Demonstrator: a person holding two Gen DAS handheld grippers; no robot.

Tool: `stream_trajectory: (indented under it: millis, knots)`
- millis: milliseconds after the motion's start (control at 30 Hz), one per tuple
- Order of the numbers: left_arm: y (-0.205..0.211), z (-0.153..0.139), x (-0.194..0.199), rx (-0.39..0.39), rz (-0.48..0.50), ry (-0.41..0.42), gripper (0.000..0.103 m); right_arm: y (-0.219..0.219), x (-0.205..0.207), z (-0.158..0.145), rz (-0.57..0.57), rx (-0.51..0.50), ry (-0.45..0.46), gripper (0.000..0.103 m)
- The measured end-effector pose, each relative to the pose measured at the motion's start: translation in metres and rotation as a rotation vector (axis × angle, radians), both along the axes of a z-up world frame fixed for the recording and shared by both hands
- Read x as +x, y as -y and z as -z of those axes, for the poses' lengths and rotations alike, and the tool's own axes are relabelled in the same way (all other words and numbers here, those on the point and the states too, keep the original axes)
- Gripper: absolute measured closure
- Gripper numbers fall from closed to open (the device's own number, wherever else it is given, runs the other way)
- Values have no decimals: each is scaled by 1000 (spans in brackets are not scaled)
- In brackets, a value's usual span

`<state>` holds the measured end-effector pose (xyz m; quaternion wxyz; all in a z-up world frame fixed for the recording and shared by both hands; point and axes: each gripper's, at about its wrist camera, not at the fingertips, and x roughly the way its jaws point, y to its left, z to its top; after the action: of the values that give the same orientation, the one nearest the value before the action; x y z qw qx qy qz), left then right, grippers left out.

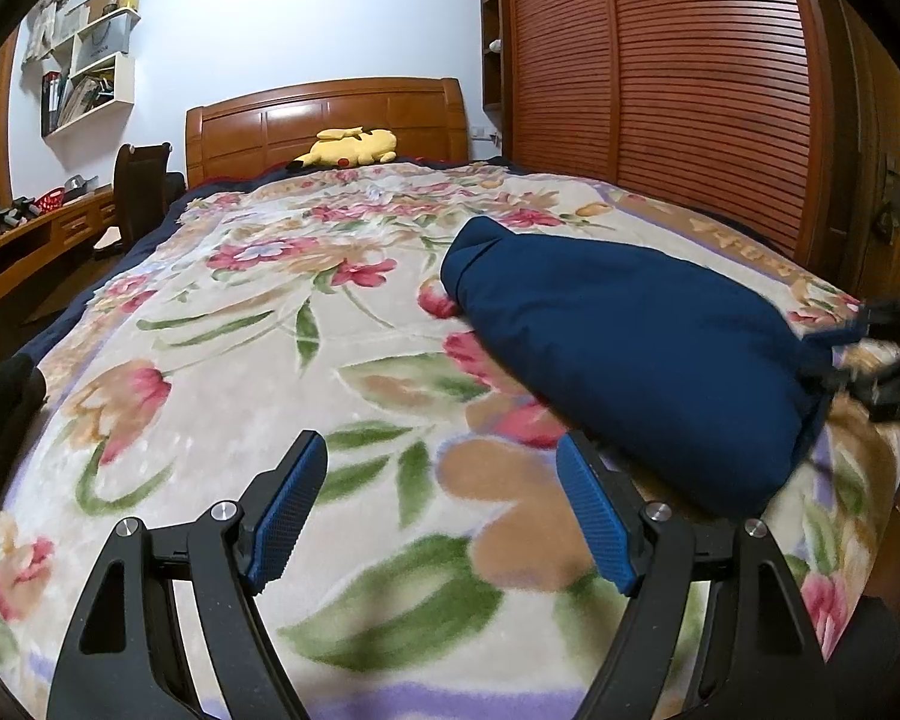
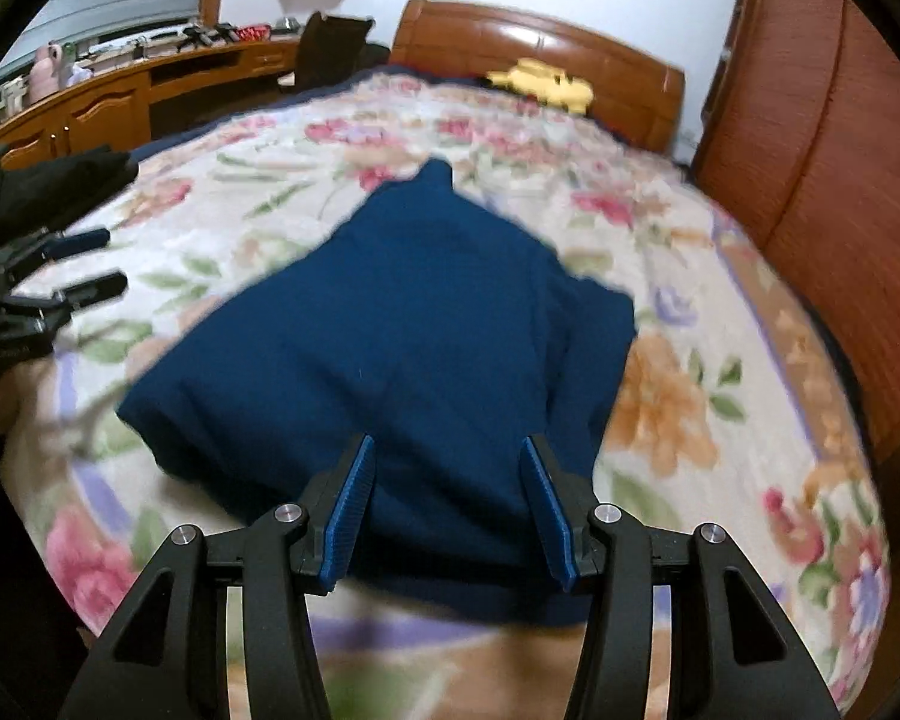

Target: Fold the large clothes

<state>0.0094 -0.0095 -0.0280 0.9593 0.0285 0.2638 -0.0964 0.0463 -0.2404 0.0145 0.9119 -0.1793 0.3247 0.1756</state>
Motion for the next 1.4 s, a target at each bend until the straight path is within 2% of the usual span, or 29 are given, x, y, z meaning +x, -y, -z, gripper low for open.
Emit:
stream_trajectory:
  millis: [67, 133, 433, 767, 933, 1033, 1167, 1400]
  knots:
    - [1, 0, 0, 2, -2, 0, 23, -7, 1, 15, 1, -20, -38, 54]
    - [1, 1, 1, 3, -3, -3, 23, -8, 1, 24, 4, -22, -38, 54]
    - [3, 2, 2, 16, -3, -6, 23, -5, -3, 27, 10, 9, -10, 54]
    - [2, -5, 1, -6, 25, -21, 23, 19, -40, 10, 50, 117, 58, 54]
    - [7, -19, 8, -29, 69, -34, 23, 33, -56, 8, 78, 102, 79, 53]
    - [13, -26, 23, -32, 105, -50, 23, 40, -59, 11, 95, 86, 88, 53]
    - [21, -31, 51, -2, 104, -56, 23, 49, -48, 22, 127, 106, 63, 53]
    - [35, -27, 128, -3, 102, -113, 23, 57, -20, 42, 156, 175, 8, 48]
